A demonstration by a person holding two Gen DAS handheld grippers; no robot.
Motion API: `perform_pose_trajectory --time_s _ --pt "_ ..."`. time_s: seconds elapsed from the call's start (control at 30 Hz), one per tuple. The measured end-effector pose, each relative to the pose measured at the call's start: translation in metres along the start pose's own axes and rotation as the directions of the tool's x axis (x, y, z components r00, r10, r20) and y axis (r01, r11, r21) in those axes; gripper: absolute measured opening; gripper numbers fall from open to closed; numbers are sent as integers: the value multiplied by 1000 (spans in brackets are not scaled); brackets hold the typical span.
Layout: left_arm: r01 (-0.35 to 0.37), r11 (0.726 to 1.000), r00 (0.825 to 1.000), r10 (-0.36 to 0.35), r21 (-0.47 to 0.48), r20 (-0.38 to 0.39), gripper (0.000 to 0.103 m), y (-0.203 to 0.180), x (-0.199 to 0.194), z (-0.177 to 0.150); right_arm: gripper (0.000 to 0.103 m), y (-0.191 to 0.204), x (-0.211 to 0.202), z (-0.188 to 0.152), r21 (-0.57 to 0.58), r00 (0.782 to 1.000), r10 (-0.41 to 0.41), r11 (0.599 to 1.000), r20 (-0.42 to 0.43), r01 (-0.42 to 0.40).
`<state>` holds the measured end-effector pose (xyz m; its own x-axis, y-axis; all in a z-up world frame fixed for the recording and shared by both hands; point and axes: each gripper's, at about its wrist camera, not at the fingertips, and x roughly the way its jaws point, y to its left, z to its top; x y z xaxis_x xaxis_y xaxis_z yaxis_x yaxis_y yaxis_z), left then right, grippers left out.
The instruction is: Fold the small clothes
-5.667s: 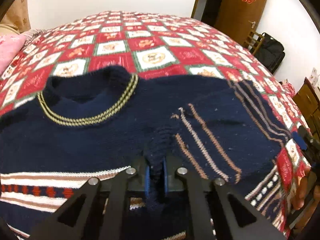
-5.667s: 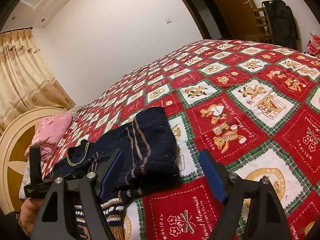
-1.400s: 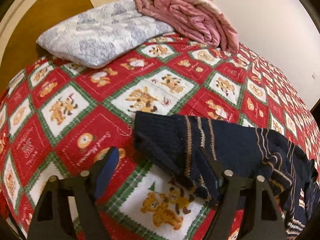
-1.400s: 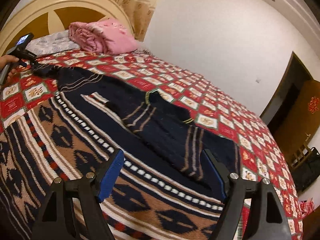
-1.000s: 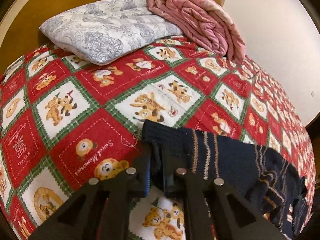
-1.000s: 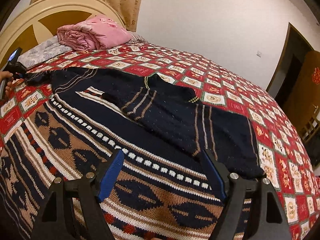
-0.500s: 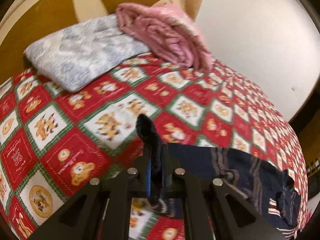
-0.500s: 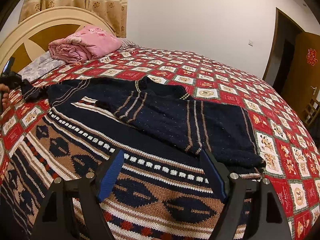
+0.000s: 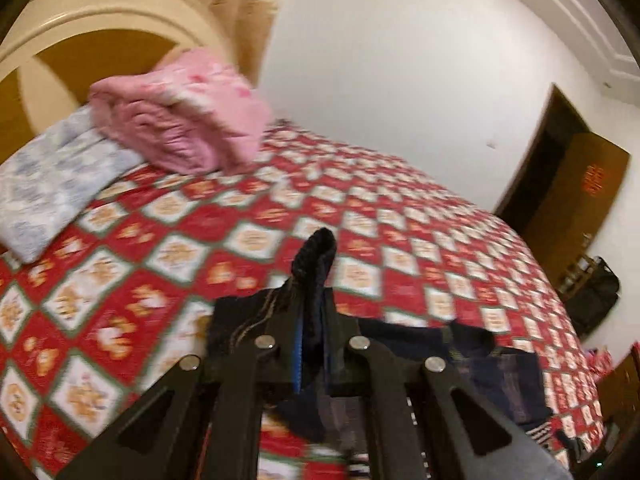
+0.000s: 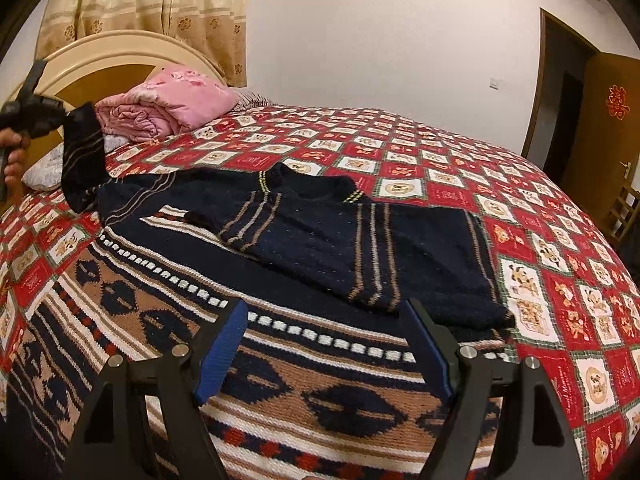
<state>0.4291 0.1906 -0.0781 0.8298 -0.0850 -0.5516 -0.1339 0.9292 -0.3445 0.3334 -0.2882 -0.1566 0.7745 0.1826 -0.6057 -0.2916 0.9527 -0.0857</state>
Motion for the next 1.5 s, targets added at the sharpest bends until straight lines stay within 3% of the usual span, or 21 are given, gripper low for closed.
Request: perform_pose_trajectory --time_s 0.23,0.43,0.8,0.9,0.93,1.03,1.13,1.17,1.2,1.27,1.37,1.43,1.5 --pt "150 986 989 -148 67 -21 7 -95 8 -7 79 -30 -8 -9 47 1000 -12 999 8 12" --pt "232 968 971 -225 95 -80 7 -164 31 -28 79 -54 -13 -21 111 1000 -11 994 18 9" --pt "256 961 949 -229 107 -215 7 -250 91 -95 79 -76 -18 -26 194 999 16 981 41 -23" --pt "275 953 935 -235 126 -264 7 -267 105 -109 79 -76 -18 -26 198 999 19 980 43 -27" --pt "270 953 937 -228 136 -264 9 -271 108 -113 79 -76 -18 -27 197 999 20 980 43 -28" --pt "322 936 914 -268 144 -306 12 -280 106 -120 79 -76 -17 -28 198 999 27 980 40 -34" --pt "344 916 917 -280 207 -285 35 -282 88 -119 79 -76 -14 -30 202 999 37 979 31 -43" --pt "341 912 922 -277 228 -272 42 -280 81 -118 79 -77 -13 -31 204 999 41 978 27 -45" --pt "337 909 926 -274 244 -258 57 -278 77 -118 79 -77 -13 -31 207 999 43 977 24 -47" --pt "306 905 945 -250 297 -211 71 -261 58 -116 79 -78 -13 -31 215 999 49 975 22 -53" --pt "191 905 976 -133 380 -174 75 -226 50 -117 79 -81 -15 -25 231 998 56 971 23 -60" --pt "74 892 992 -21 446 -121 75 -199 49 -119 79 -84 -15 -17 255 996 90 963 17 -92" --pt "-36 873 994 83 486 -77 75 -170 52 -120 79 -86 -8 -5 299 989 147 944 -10 -138"
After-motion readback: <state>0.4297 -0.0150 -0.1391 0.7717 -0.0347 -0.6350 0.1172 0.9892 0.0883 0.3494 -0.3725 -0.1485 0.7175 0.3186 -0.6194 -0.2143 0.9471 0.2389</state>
